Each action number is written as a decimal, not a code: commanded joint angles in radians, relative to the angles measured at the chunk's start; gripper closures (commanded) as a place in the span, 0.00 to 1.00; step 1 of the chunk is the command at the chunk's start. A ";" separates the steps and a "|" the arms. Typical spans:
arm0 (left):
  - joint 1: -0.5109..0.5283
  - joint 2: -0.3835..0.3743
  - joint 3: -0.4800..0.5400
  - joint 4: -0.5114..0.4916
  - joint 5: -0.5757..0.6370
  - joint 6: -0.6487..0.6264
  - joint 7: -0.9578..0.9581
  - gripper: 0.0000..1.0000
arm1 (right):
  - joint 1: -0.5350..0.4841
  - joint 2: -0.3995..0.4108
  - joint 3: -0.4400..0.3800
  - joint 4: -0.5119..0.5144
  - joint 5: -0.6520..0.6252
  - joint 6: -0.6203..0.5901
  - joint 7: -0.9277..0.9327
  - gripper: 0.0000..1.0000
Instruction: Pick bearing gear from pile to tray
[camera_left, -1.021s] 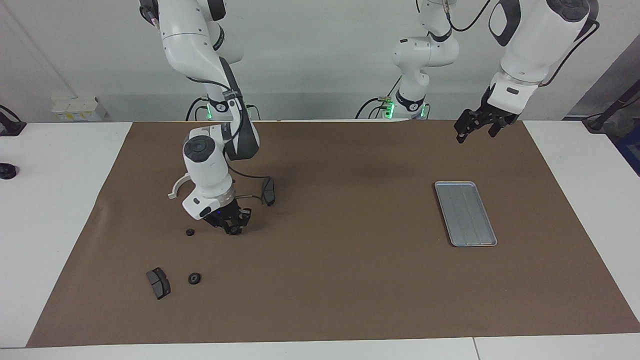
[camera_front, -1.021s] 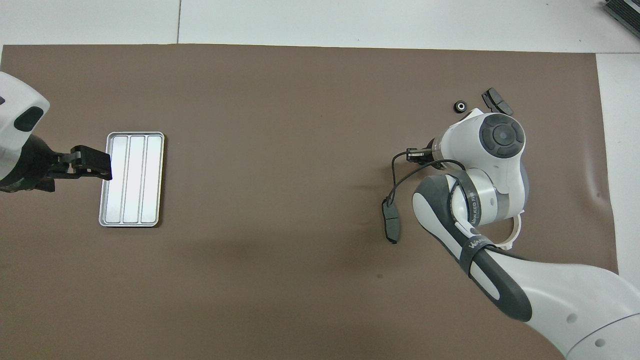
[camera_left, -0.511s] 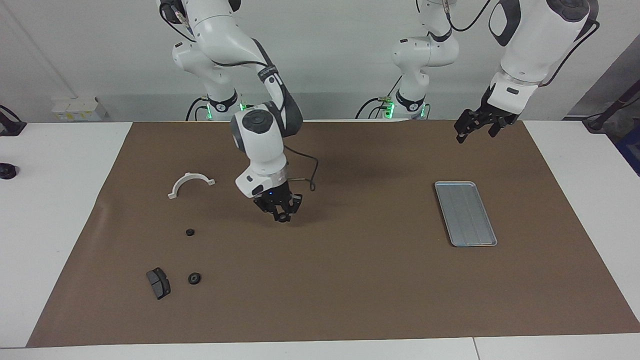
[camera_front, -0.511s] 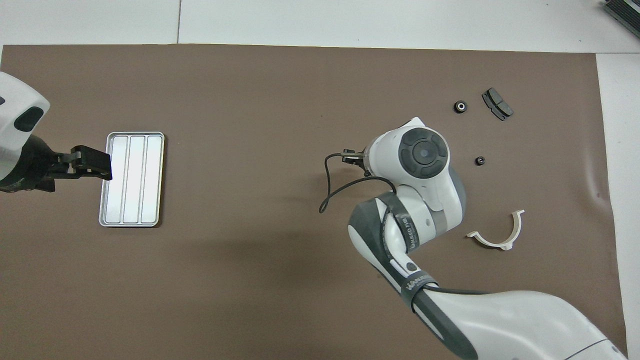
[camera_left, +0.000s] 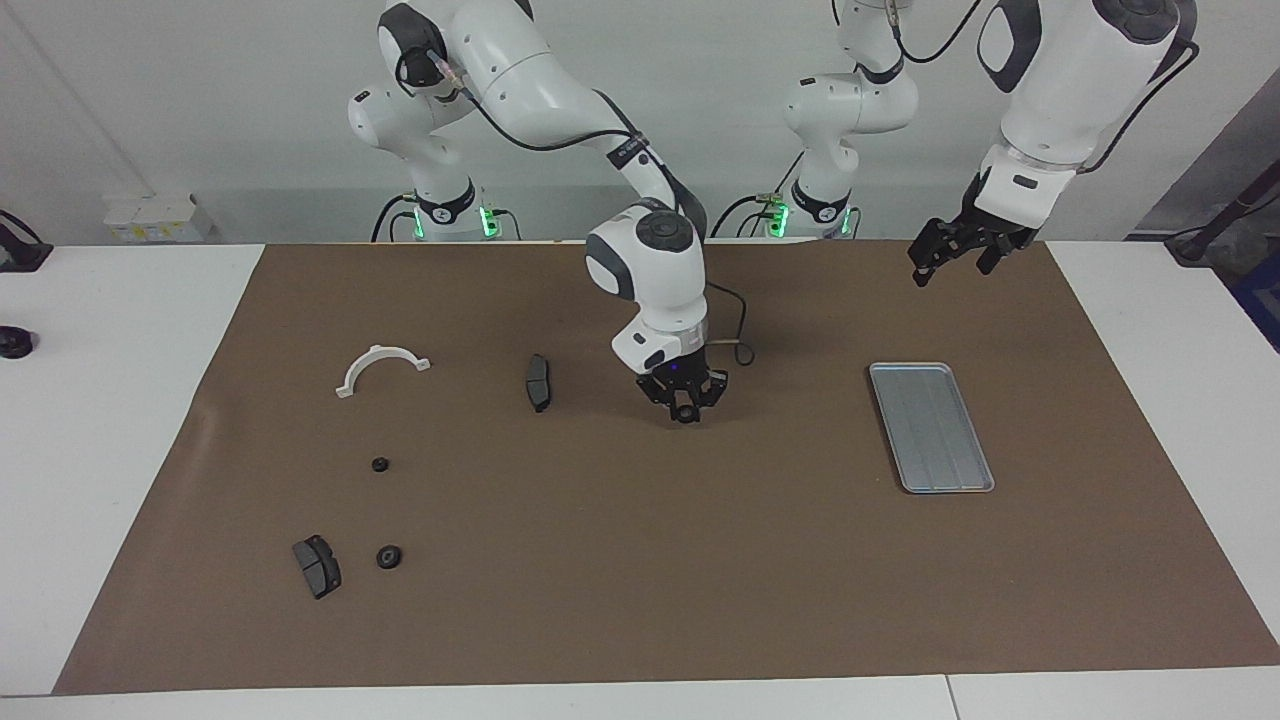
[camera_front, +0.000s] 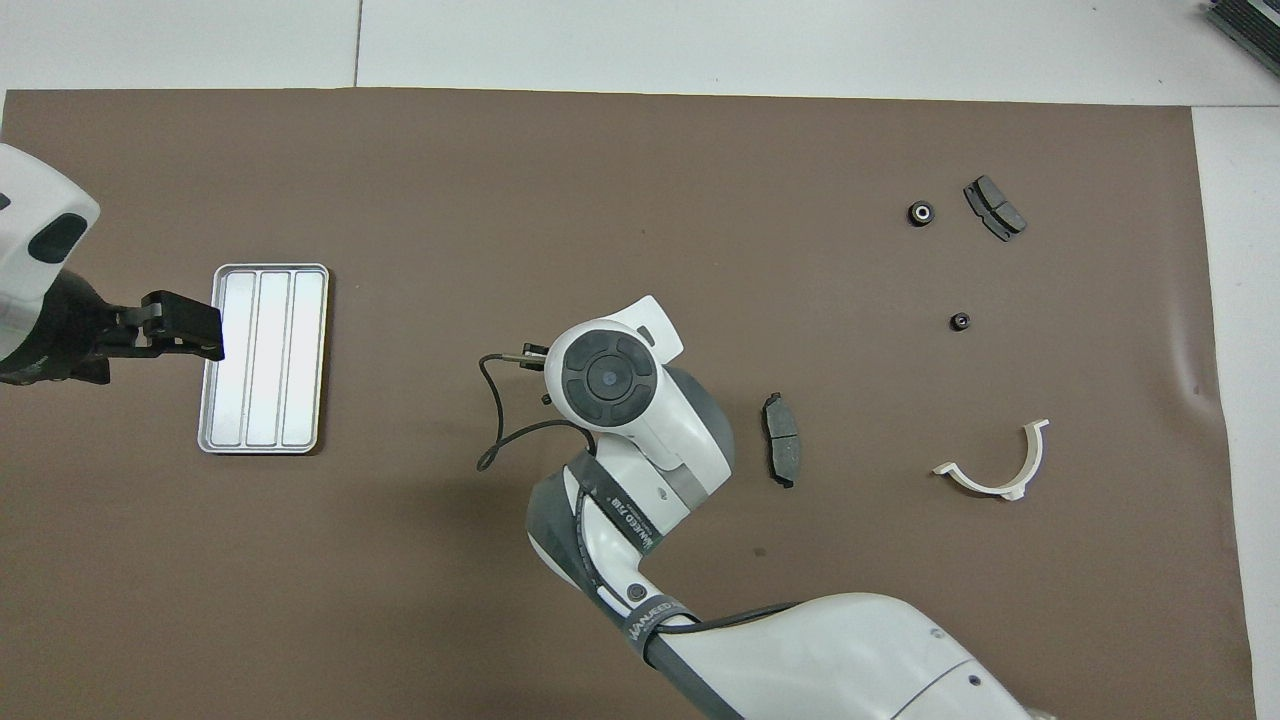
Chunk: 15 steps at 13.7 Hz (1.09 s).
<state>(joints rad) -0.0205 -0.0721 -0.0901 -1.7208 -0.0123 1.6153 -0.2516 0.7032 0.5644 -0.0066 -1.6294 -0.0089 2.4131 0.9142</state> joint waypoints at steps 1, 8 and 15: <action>0.010 -0.015 -0.005 -0.016 0.006 -0.002 0.000 0.00 | 0.038 0.019 -0.001 0.023 -0.020 -0.017 0.025 1.00; -0.004 -0.014 -0.007 -0.013 0.006 0.020 0.014 0.00 | 0.065 0.009 -0.004 -0.009 -0.022 -0.023 0.029 0.00; -0.010 -0.011 -0.014 -0.034 -0.003 0.133 0.178 0.00 | -0.106 -0.122 -0.015 -0.053 -0.029 -0.028 -0.095 0.00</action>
<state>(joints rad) -0.0218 -0.0688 -0.1095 -1.7245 -0.0129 1.7171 -0.1313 0.6803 0.5109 -0.0372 -1.6315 -0.0227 2.3950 0.8884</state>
